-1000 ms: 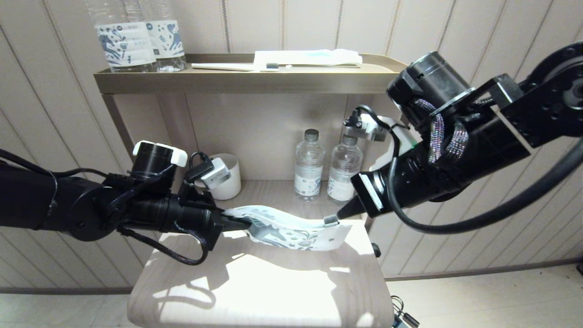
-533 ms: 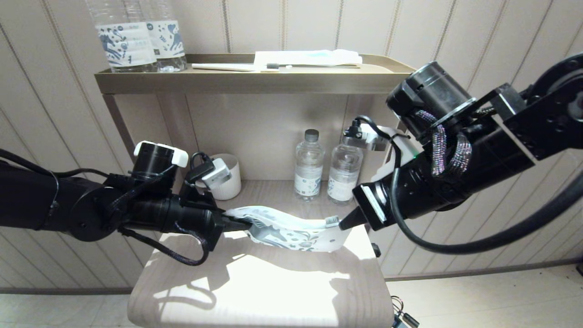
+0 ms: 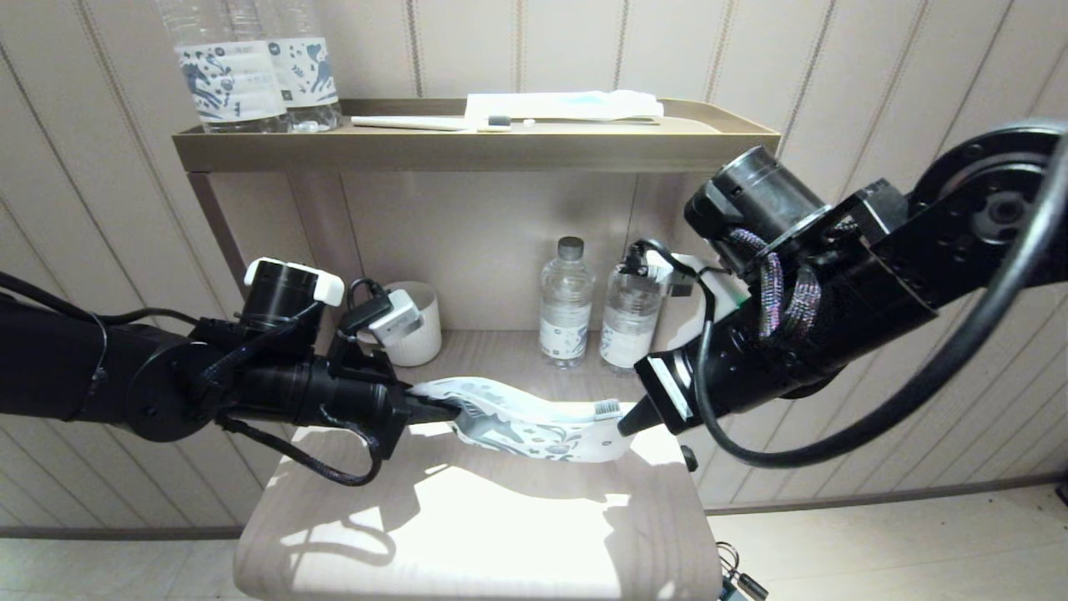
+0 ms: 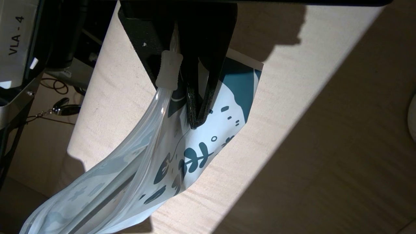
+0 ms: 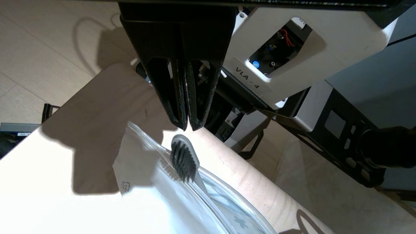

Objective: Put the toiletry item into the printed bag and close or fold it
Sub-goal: Close the strorage bag and place it on the desk

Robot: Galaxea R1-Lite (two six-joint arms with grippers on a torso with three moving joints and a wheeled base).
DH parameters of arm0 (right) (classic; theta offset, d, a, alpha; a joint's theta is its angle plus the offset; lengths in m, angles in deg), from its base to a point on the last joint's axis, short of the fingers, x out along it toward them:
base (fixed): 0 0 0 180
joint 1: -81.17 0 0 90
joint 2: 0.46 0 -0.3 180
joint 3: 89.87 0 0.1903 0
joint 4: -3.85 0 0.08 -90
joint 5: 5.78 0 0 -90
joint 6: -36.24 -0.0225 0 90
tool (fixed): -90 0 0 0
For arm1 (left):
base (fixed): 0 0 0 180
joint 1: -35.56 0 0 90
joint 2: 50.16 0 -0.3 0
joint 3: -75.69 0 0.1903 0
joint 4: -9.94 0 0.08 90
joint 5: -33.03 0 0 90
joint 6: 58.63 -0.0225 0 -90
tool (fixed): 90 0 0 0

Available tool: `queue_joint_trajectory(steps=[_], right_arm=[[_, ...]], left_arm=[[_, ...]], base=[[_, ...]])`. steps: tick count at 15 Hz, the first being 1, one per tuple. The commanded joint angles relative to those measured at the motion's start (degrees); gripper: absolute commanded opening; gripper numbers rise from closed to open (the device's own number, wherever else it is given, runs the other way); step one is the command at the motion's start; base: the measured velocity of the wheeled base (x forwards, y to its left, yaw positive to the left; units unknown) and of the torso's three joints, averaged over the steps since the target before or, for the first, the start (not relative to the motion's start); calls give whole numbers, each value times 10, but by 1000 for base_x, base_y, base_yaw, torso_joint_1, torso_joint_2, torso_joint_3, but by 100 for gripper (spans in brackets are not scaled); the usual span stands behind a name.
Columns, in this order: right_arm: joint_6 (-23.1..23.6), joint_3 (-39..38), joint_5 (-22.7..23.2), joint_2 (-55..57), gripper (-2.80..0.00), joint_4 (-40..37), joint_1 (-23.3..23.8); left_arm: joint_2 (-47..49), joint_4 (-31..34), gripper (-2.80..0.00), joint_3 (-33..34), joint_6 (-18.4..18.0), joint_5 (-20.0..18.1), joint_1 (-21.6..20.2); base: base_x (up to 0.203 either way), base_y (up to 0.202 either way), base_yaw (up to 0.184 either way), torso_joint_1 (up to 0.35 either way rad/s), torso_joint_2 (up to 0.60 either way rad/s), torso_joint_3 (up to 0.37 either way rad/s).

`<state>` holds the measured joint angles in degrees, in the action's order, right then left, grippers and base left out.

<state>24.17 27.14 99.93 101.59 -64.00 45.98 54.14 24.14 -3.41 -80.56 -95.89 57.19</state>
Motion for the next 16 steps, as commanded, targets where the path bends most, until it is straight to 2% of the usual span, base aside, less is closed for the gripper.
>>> queue_joint_trajectory(steps=[1, 9, 16], right_arm=[[-1, 17, 1, 26, -280, 1, 1], [-1, 37, -1, 5, -280, 2, -9], [0, 24, 2, 47, -280, 3, -1]], left_arm=[[0, -1, -280, 0, -2, -2, 0], [7, -1, -280, -2, -1, -2, 0], [7, -1, -280, -3, -1, -2, 0]], base=[[0, 0, 0, 0, 0, 0], [0, 0, 0, 0, 0, 0], [0, 0, 0, 0, 0, 0]])
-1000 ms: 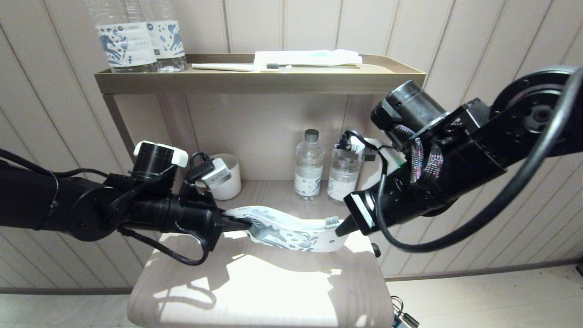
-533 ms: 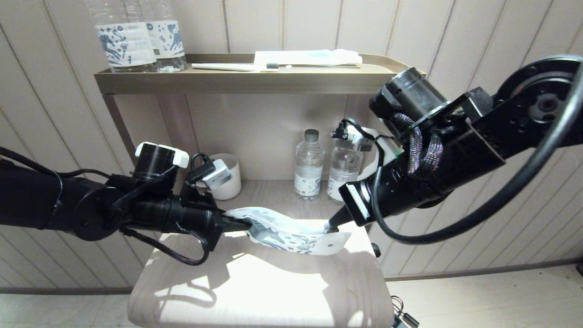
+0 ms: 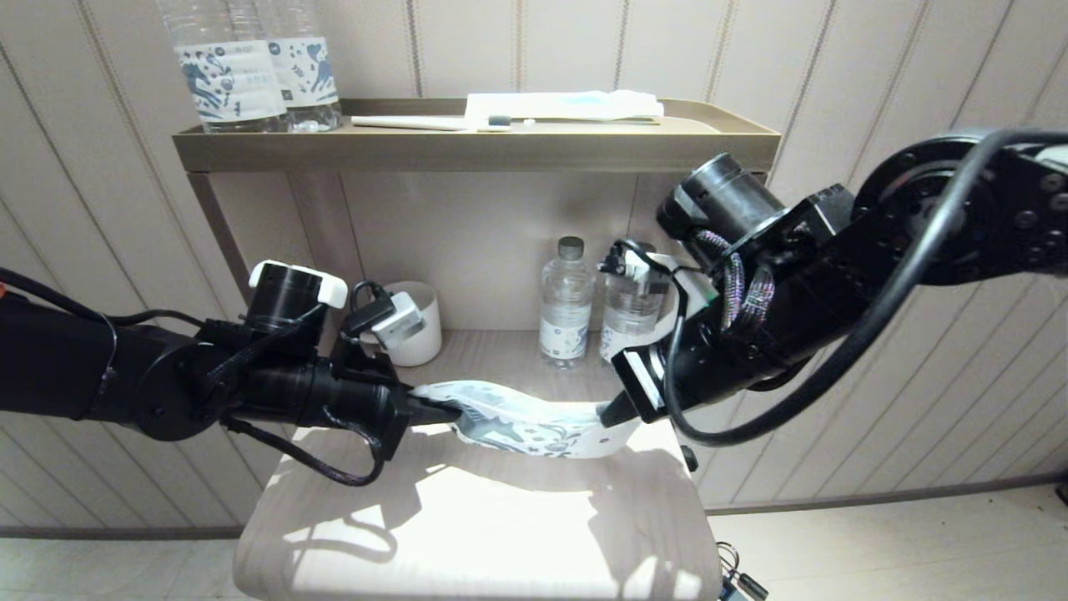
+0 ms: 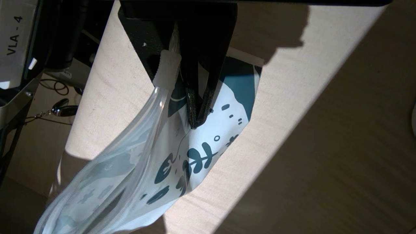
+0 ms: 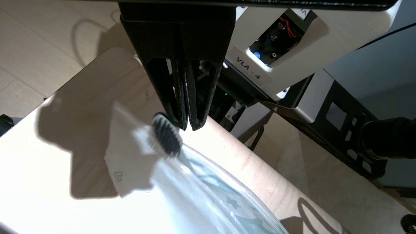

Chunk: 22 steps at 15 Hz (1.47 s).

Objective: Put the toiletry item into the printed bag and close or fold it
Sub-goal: Close the strorage bag and place it on the desk

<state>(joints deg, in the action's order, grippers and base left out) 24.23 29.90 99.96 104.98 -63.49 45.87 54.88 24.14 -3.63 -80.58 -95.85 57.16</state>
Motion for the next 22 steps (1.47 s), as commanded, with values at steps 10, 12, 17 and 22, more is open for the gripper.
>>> queue_joint_trajectory(steps=[10, 12, 17, 22], right_arm=[[0, -12, -1, -41, -280, -2, -5], [-1, -37, 0, -60, -280, 1, 10], [47, -167, -1, -92, -280, 189, 60], [80, -144, -1, -69, -280, 217, 54]], left_arm=[[14, -2, -280, -7, 0, -2, 0], [15, -9, -280, -11, 5, -2, -1], [14, 0, -280, -32, 38, -16, -12], [-1, 28, -280, -56, 49, -40, -37]], base=[[0, 0, 0, 0, 0, 0], [0, 0, 0, 0, 0, 0], [0, 0, 0, 0, 0, 0], [0, 0, 0, 0, 0, 0]])
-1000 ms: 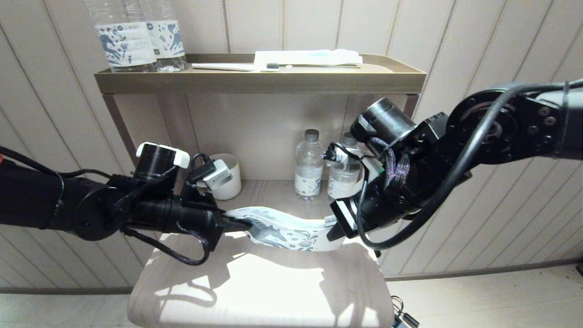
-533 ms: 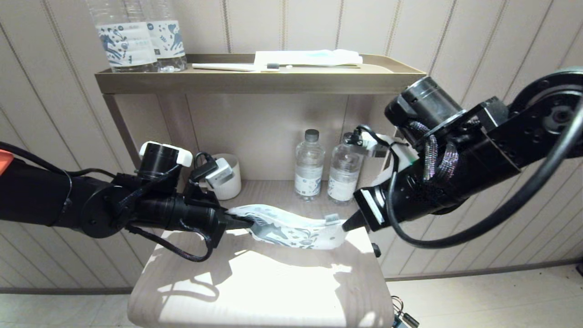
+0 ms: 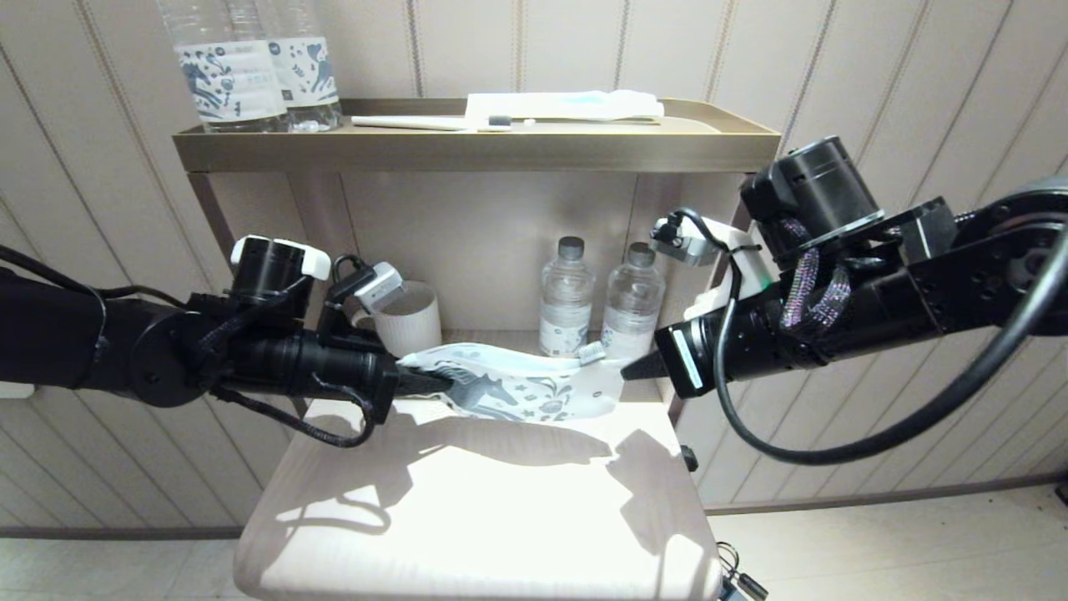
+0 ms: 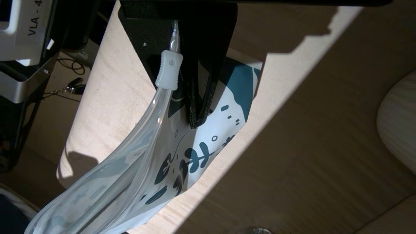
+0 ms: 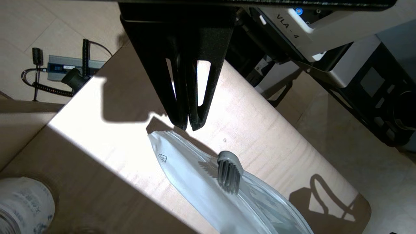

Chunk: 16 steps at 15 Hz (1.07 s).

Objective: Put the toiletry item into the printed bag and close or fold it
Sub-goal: Close the strorage bag and place it on the desk

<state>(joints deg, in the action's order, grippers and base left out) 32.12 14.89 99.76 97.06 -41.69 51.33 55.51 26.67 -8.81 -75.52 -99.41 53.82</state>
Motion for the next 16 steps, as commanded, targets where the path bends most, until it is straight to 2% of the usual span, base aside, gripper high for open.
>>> queue_joint_trajectory(steps=[1, 4, 8, 11, 14, 16], right_arm=[[1, 10, 2, 14, -280, -1, 0], [2, 34, 5, 16, -280, 0, 2], [1, 98, 2, 28, -280, 0, -21], [2, 96, 4, 35, -280, -1, -17], [-6, 90, 3, 29, -280, -1, -20], [-13, 94, -11, 19, -280, 5, -27]], left_arm=[[-10, 7, -280, -5, -2, -9, -6], [-29, 33, -280, -10, -2, -27, -13], [-44, 92, -280, -36, -5, -80, -35], [-45, 100, -280, -45, -5, -99, -49], [-46, 107, -280, -44, -5, -136, -51], [-42, 107, -280, -43, -5, -153, -53]], base=[[0, 0, 0, 0, 0, 0], [0, 0, 0, 0, 0, 0], [0, 0, 0, 0, 0, 0], [0, 0, 0, 0, 0, 0], [0, 0, 0, 0, 0, 0], [0, 0, 0, 0, 0, 0]])
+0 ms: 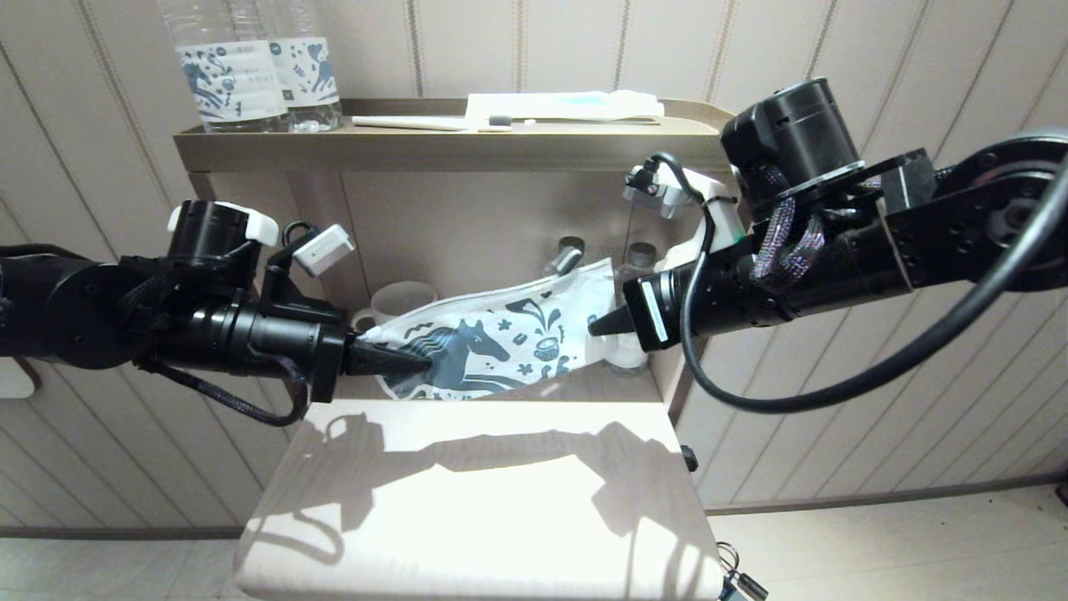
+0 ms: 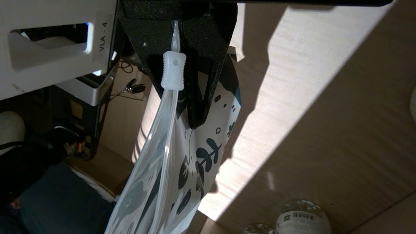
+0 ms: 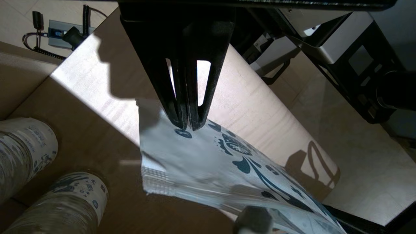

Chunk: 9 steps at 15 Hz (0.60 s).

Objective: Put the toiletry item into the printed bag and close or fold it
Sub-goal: Close the strorage bag and place it on the desk

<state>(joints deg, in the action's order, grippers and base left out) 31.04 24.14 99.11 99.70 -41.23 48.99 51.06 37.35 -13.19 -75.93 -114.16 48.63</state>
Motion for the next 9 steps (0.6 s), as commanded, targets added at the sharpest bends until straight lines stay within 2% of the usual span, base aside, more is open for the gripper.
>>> queue_joint_trajectory(steps=[1, 4, 7, 9], right_arm=[[-14, -3, -24, -13, -280, 10, -6], [-22, -33, -65, -29, -280, 19, -6], [-21, -50, -65, -60, -280, 20, -2], [-22, -51, -65, -68, -280, 20, 1]], left_arm=[[3, 0, -280, 3, -1, -6, -2], [22, -3, -280, 19, -16, -1, -1], [58, -2, -280, 26, -73, 3, 2], [81, -2, -280, 26, -106, 26, 2]], base=[[0, 0, 0, 0, 0, 0], [0, 0, 0, 0, 0, 0], [0, 0, 0, 0, 0, 0], [0, 0, 0, 0, 0, 0]])
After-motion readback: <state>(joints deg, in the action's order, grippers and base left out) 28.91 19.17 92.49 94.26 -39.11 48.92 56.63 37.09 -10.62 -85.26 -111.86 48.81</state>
